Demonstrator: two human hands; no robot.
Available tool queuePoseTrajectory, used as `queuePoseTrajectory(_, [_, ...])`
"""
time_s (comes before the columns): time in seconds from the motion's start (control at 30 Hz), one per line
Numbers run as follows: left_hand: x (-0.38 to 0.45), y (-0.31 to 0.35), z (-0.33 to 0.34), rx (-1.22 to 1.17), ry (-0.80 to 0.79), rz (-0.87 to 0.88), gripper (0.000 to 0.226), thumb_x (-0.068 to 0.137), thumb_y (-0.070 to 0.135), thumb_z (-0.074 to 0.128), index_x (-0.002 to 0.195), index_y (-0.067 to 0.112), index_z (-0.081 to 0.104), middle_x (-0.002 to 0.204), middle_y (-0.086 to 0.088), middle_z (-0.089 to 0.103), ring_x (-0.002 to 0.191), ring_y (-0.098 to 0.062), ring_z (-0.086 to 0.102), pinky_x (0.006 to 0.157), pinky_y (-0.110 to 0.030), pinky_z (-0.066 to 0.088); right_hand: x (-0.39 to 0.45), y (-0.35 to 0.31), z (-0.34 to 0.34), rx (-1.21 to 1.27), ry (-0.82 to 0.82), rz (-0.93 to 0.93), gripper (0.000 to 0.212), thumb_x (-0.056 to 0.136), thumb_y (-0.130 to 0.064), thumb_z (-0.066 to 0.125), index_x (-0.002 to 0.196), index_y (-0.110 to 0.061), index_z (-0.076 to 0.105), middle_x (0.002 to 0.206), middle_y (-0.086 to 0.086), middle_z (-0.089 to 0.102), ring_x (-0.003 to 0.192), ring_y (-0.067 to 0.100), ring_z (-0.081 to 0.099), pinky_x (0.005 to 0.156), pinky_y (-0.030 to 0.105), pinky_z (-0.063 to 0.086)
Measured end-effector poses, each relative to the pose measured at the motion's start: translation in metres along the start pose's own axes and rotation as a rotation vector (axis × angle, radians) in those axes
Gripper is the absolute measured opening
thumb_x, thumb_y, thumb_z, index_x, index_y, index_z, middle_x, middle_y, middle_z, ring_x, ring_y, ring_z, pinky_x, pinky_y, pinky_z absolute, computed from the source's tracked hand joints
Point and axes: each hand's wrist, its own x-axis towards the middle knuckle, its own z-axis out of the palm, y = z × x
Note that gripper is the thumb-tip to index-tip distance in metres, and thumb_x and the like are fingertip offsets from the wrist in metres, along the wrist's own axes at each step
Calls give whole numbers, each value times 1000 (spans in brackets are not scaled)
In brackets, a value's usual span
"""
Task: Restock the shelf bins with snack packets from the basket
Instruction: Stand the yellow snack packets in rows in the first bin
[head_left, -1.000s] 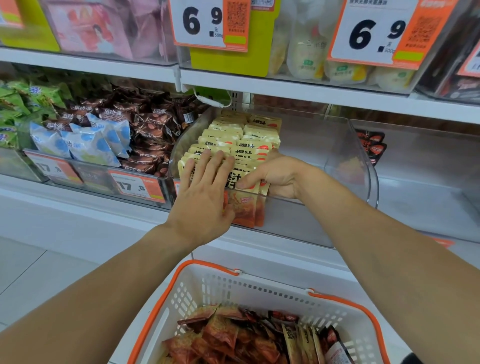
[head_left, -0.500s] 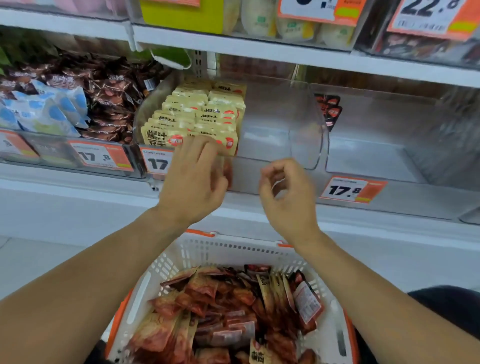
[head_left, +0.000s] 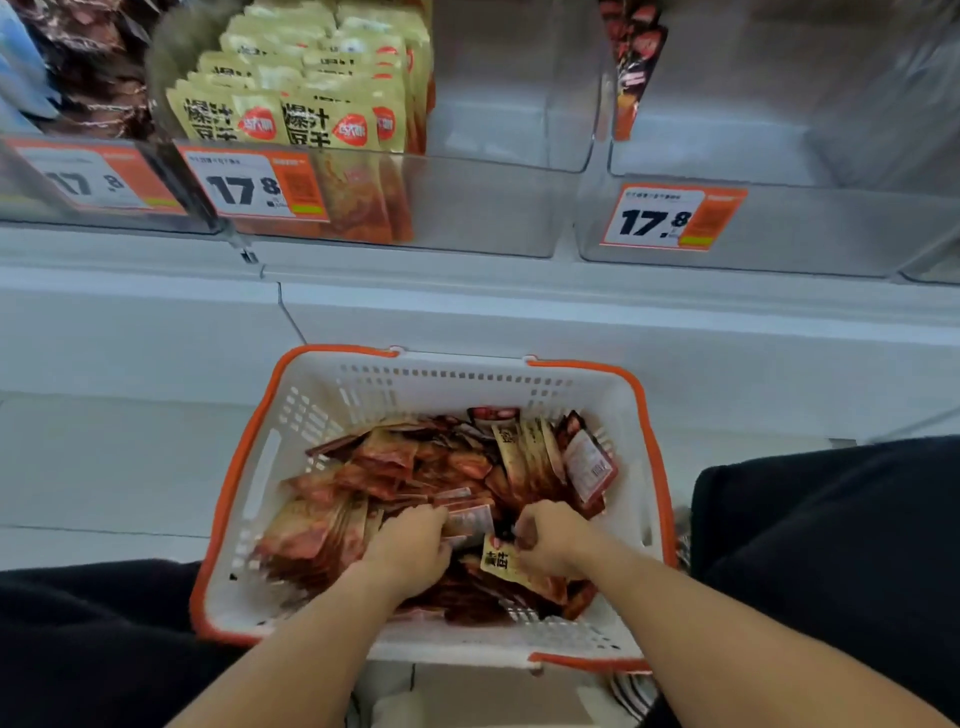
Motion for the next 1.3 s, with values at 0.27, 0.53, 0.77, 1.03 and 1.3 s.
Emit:
queuePoseTrajectory(0.27, [2, 9, 11, -32, -110, -11, 25, 87, 28, 53, 107, 17, 64, 106, -5, 62, 107, -28, 59, 92, -42, 51, -9, 16, 43, -4, -41, 45, 25, 89, -20, 64, 78, -34, 46, 85, -7, 49, 88, 16, 46, 63, 19, 37])
queuePoseTrajectory(0.53, [6, 27, 7, 51, -64, -140, 54, 91, 61, 50, 119, 15, 58, 127, -8, 51, 126, -29, 41, 102, -44, 40, -13, 13, 34, 141, -30, -33, 32, 90, -16, 59, 59, -24, 54, 67, 1, 55, 66, 19, 50, 58, 29, 36])
queuePoseTrajectory(0.77, [11, 44, -42, -169, 65, -303, 81, 86, 79, 41, 113, 7, 66, 121, -12, 61, 124, -33, 46, 100, -44, 41, -17, -25, -4, 482, 129, -135, 21, 91, -22, 61, 85, -5, 71, 72, 7, 66, 64, 11, 55, 66, 39, 53])
queuePoseTrajectory(1.03, [3, 54, -159, -579, 189, -56, 52, 94, 53, 58, 66, 11, 70, 55, 2, 68, 58, -15, 66, 53, -20, 47, -49, -92, -105, 762, 342, -521, 17, 93, -17, 69, 108, -21, 75, 100, -2, 76, 91, 13, 72, 85, 27, 57])
queuePoseTrajectory(1.3, [-22, 40, -271, -258, 154, 188, 31, 93, 45, 64, 111, 21, 73, 101, 0, 74, 95, -17, 68, 83, -34, 55, -78, -135, -198, 663, 655, -524, 51, 80, -14, 82, 123, -21, 56, 106, -9, 62, 89, 7, 68, 79, 25, 56])
